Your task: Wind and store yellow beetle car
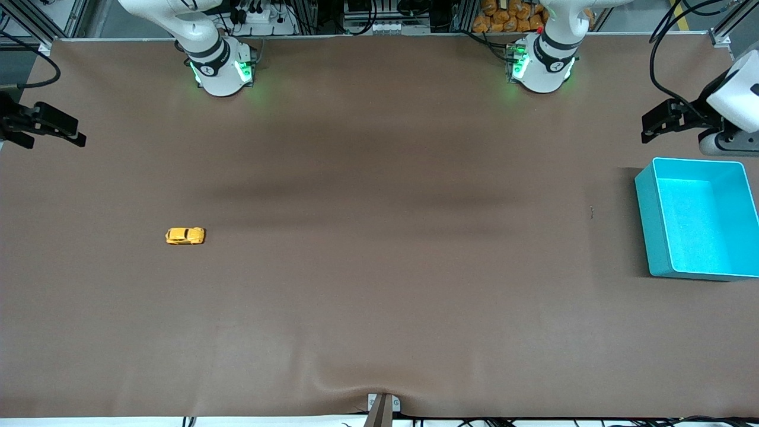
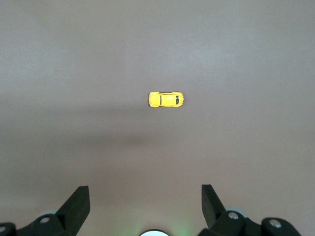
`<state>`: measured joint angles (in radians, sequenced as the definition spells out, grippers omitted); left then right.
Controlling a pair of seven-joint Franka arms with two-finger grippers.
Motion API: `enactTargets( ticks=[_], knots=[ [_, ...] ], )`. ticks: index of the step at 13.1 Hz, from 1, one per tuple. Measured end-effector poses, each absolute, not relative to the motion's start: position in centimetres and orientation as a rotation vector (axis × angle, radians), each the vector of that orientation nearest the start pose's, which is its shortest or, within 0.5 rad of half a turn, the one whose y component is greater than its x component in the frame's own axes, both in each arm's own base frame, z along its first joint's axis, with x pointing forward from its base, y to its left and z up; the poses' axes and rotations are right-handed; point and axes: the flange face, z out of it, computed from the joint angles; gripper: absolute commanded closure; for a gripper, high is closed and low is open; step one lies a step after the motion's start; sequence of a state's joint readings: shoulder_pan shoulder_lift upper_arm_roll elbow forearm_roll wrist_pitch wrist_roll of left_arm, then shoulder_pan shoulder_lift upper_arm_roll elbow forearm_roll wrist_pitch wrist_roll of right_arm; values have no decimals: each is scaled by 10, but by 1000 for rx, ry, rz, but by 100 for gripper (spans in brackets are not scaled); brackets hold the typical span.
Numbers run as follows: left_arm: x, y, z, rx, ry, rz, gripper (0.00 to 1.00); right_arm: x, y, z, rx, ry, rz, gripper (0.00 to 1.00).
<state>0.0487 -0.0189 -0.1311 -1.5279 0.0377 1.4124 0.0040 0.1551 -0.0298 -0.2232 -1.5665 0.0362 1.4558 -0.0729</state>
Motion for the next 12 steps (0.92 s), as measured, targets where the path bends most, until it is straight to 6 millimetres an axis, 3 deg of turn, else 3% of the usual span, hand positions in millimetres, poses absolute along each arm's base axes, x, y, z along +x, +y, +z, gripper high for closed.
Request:
enactTargets(
  ticks=[12],
  knots=[
    [527,-41,647,-3090,170,167,0,531,-37,630,-3083,-66,121,0]
  ],
)
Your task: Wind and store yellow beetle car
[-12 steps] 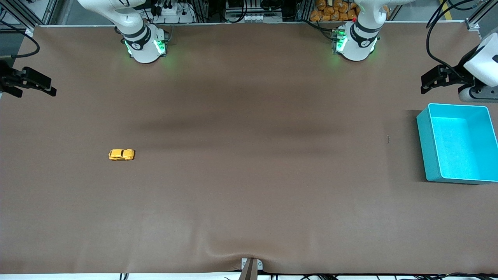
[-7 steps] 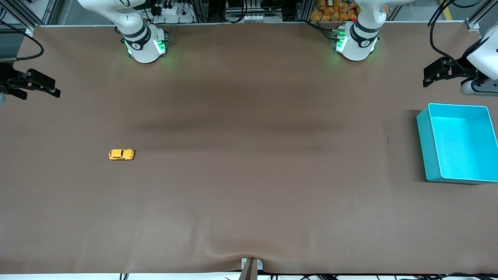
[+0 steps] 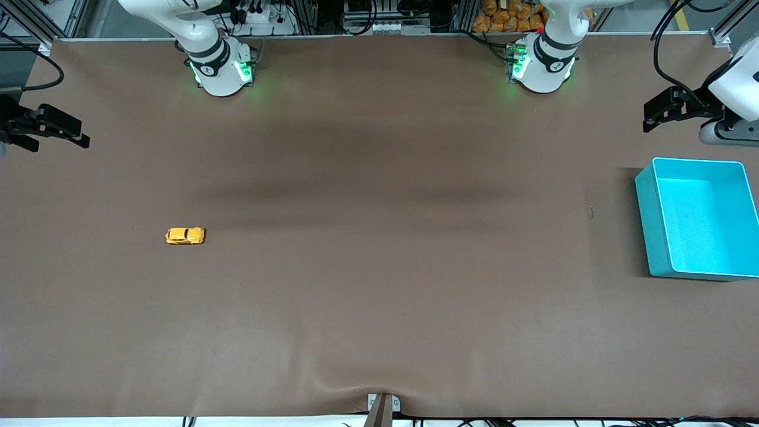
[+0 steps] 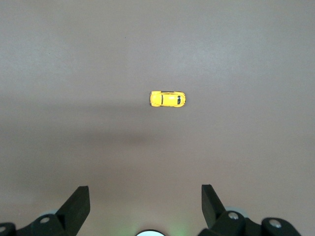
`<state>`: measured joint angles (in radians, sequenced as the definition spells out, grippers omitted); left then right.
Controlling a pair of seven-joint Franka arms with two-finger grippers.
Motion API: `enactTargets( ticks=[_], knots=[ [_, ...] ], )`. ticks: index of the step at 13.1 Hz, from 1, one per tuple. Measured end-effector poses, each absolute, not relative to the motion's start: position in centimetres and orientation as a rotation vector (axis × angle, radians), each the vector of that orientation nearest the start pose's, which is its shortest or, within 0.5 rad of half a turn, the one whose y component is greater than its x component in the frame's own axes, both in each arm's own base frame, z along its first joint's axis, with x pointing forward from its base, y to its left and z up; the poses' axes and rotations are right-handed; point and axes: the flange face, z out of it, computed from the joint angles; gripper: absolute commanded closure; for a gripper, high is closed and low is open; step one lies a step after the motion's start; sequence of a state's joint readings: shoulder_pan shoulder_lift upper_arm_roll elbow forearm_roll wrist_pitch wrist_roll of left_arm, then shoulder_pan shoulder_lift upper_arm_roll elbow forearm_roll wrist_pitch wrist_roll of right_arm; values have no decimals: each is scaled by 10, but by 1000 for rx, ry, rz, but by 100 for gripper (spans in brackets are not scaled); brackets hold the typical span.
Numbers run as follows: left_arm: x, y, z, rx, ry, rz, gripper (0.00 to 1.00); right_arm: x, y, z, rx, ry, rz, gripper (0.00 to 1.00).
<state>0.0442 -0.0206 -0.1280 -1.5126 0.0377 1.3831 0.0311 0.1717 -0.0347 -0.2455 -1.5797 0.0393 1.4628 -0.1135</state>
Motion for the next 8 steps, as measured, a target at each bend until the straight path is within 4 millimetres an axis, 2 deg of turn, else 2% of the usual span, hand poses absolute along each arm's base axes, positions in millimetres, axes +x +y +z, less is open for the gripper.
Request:
enactTargets(
  ticks=[8],
  knots=[
    [527,-38,647,-3090,163,168,0,531,-34,627,-3081,-95,126,0]
  ],
)
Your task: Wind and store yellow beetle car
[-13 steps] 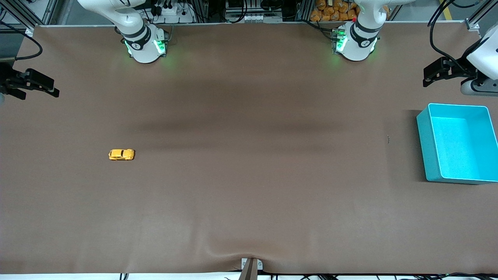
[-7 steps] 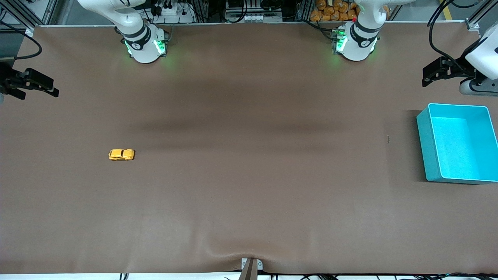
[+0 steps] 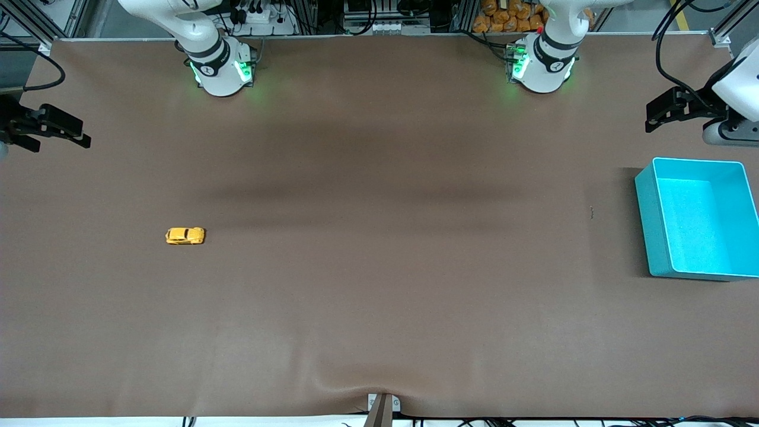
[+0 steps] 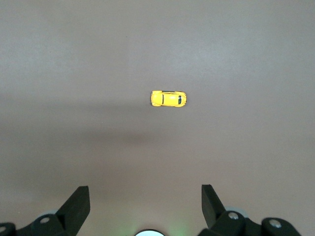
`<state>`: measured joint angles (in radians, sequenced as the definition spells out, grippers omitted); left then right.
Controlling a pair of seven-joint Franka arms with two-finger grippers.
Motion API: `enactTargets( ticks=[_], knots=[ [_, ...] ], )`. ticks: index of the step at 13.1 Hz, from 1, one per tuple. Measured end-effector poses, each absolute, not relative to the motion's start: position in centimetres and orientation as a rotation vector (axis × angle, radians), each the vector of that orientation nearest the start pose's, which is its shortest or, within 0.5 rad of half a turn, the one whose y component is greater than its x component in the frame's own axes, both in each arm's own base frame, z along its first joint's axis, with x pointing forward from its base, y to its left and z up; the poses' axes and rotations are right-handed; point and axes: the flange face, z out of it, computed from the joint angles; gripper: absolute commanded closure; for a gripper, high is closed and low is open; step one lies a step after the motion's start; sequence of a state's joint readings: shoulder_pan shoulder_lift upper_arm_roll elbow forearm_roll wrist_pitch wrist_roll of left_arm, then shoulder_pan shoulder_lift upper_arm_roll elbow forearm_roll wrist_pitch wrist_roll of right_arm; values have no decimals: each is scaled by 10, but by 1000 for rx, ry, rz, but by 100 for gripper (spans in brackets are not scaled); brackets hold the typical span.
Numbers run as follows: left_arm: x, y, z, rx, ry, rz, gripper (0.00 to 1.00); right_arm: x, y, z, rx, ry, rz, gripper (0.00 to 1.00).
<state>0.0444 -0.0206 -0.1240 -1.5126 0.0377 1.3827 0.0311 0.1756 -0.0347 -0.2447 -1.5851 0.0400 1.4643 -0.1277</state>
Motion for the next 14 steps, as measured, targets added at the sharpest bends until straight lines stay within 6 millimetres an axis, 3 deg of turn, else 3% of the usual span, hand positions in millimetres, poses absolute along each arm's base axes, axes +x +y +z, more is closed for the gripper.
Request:
enactTargets(
  ticks=[3,10,14],
  knots=[
    [527,-39,647,-3090,166,168,0,537,-32,615,-3083,-113,110,0],
    [527,-39,647,-3090,161,168,0,555,-23,551,-3088,-197,61,0],
    [527,-39,647,-3090,161,168,0,560,-20,516,-3080,-356,23,0]
  ],
)
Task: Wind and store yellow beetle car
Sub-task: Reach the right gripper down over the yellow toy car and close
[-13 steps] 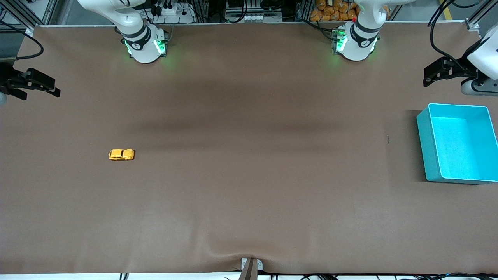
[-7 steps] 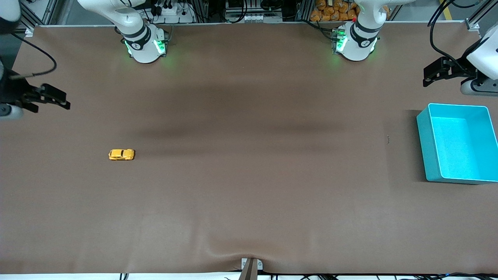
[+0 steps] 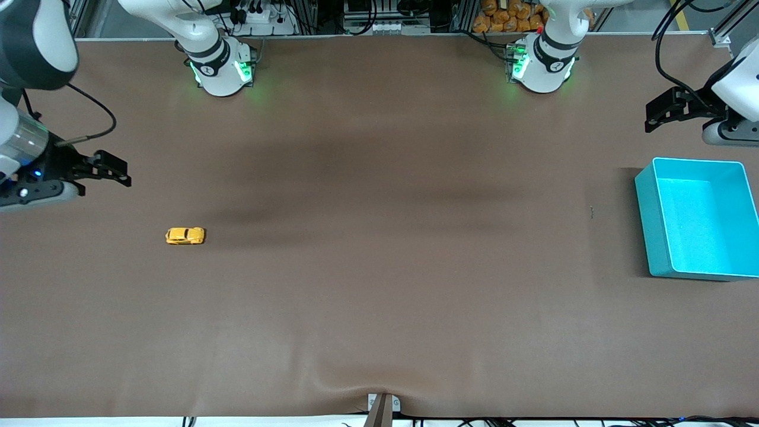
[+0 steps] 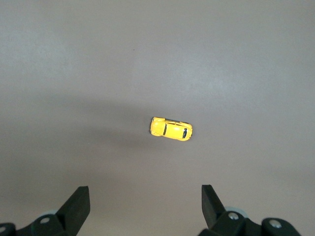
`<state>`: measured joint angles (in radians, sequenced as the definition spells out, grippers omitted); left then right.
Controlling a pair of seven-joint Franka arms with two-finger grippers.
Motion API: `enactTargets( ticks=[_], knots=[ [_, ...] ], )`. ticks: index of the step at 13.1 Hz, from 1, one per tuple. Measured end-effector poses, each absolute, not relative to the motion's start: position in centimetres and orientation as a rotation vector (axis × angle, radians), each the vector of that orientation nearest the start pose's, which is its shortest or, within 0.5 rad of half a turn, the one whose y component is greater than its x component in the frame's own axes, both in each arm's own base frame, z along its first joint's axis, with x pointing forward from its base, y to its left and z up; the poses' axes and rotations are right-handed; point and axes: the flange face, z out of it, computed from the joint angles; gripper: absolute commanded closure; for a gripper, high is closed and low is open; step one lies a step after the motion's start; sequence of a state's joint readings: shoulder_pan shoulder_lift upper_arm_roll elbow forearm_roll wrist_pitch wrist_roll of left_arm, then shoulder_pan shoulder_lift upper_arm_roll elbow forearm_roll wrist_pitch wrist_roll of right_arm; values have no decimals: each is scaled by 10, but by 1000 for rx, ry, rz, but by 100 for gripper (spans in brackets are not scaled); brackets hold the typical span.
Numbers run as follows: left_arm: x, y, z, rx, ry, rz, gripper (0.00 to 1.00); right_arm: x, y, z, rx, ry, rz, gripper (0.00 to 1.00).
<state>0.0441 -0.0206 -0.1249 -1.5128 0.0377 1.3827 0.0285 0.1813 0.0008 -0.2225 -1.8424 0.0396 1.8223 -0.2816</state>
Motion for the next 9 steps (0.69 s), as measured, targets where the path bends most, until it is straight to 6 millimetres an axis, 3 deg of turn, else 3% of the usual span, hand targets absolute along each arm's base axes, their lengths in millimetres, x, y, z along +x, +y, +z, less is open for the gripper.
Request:
enactTargets(
  ticks=[5,9],
  knots=[
    [527,-39,647,-3090,161,168,0,581,-19,447,-2982,-879,96,0],
    [527,-39,647,-3090,148,170,0,601,-22,393,-2744,-1484,108,0]
  ],
)
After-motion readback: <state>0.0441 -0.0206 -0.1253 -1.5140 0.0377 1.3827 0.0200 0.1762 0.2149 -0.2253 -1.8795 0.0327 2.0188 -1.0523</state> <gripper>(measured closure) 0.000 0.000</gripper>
